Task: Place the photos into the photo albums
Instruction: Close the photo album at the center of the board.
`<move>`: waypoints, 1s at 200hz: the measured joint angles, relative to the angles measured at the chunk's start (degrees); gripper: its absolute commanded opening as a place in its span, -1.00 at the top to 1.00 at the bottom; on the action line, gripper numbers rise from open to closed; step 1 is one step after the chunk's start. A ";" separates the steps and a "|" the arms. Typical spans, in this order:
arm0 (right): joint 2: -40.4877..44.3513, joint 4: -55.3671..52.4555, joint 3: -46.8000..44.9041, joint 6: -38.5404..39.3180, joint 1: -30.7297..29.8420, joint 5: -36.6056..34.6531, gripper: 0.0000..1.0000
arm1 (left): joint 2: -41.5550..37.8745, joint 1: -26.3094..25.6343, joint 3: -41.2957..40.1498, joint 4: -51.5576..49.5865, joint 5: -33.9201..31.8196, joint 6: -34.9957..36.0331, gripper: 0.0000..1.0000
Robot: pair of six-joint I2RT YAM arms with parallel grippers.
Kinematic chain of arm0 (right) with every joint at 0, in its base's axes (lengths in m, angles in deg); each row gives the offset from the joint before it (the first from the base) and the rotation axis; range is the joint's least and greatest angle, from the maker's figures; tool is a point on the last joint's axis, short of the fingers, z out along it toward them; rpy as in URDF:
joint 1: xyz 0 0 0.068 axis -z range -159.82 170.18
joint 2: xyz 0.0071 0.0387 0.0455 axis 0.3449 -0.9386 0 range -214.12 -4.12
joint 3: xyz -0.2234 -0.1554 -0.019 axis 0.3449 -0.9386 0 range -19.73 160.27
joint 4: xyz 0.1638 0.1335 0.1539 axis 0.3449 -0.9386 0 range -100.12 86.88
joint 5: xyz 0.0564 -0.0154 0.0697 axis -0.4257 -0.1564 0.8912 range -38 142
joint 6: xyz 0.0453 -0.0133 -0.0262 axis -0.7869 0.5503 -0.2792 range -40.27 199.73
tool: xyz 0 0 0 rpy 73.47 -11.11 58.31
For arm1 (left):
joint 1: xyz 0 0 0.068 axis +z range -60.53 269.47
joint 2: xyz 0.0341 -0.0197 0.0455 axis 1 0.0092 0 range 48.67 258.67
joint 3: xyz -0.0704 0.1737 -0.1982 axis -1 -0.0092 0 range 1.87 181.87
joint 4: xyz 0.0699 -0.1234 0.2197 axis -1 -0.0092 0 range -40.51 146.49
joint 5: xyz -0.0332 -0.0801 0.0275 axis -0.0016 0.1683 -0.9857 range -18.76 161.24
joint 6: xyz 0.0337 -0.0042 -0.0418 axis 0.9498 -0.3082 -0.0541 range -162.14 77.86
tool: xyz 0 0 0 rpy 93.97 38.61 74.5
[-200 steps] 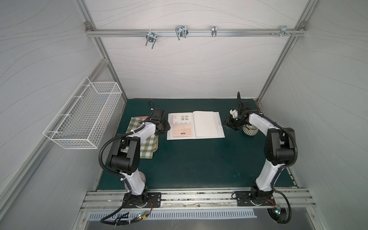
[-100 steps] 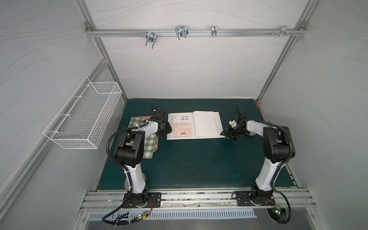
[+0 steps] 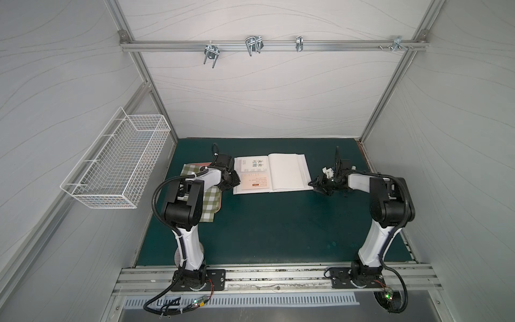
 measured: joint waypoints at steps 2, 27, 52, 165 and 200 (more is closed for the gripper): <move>-0.11 0.68 -0.13 -0.20 0.02 0.33 0.02 | 0.04 0.04 0.02 0.13 0.02 -0.02 0.24; -1.51 7.21 -1.27 -1.79 0.20 3.17 0.01 | 0.39 0.74 0.15 0.72 0.87 -0.39 0.24; -2.82 12.76 -1.97 -2.67 0.13 5.20 0.02 | 0.50 1.14 0.22 0.76 1.33 -0.55 0.24; -3.32 15.45 3.15 5.29 -6.32 4.55 -0.02 | 0.66 1.57 0.33 0.72 2.01 -0.57 0.25; -0.24 11.82 4.92 10.93 -10.82 1.25 -0.05 | 0.70 1.64 0.33 0.74 2.38 -0.79 0.25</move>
